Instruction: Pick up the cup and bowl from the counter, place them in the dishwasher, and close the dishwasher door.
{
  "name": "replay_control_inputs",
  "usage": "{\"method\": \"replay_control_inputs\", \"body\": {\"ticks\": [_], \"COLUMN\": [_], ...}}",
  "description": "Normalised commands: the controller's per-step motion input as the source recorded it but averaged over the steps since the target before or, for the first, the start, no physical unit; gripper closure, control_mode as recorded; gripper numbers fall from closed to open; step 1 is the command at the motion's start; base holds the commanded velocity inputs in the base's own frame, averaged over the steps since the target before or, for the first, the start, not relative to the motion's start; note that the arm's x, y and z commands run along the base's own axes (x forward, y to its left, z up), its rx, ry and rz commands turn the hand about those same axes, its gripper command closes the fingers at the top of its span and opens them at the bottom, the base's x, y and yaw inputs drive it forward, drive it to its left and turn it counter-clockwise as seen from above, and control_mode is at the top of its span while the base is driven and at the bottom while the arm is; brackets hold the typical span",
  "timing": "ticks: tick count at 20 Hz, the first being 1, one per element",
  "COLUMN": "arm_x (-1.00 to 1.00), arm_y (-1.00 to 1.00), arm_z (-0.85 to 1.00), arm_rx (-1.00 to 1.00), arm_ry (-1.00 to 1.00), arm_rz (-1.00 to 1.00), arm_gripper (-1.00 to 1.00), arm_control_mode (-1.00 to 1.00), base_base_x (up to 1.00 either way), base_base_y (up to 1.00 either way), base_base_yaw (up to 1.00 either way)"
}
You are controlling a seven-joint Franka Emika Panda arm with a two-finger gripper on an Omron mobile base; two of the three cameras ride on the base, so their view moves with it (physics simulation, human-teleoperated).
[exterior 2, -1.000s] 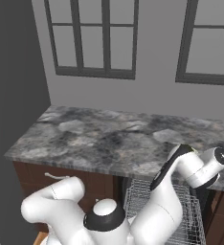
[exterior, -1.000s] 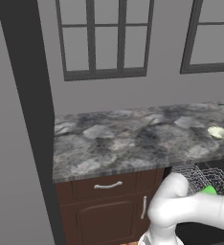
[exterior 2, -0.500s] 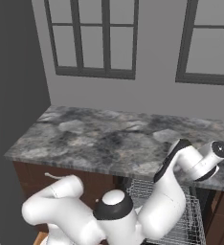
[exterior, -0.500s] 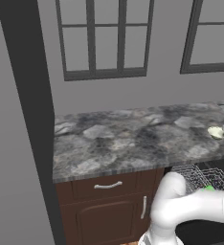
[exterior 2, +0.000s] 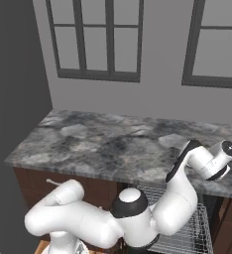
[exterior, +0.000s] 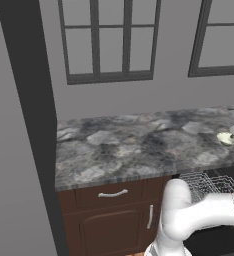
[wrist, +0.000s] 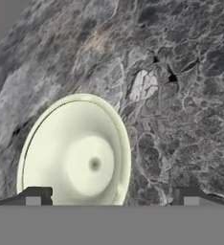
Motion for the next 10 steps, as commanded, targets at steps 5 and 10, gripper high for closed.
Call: {"method": "replay_control_inputs", "body": {"ticks": [5, 10], "arm_x": [0.35, 0.3], "arm_y": [-0.31, -0.21], "arm_z": [-0.21, -0.24], "arm_rx": [0.0, 0.0], "arm_ry": [0.04, 0.05], "arm_rz": [0.0, 0.0], "arm_gripper": [-1.0, 1.0], "arm_control_mode": [-1.0, -1.0], "base_base_x": [0.0, 0.0], "base_base_y": [0.0, 0.0], "base_base_yaw": [0.0, 0.0]}}
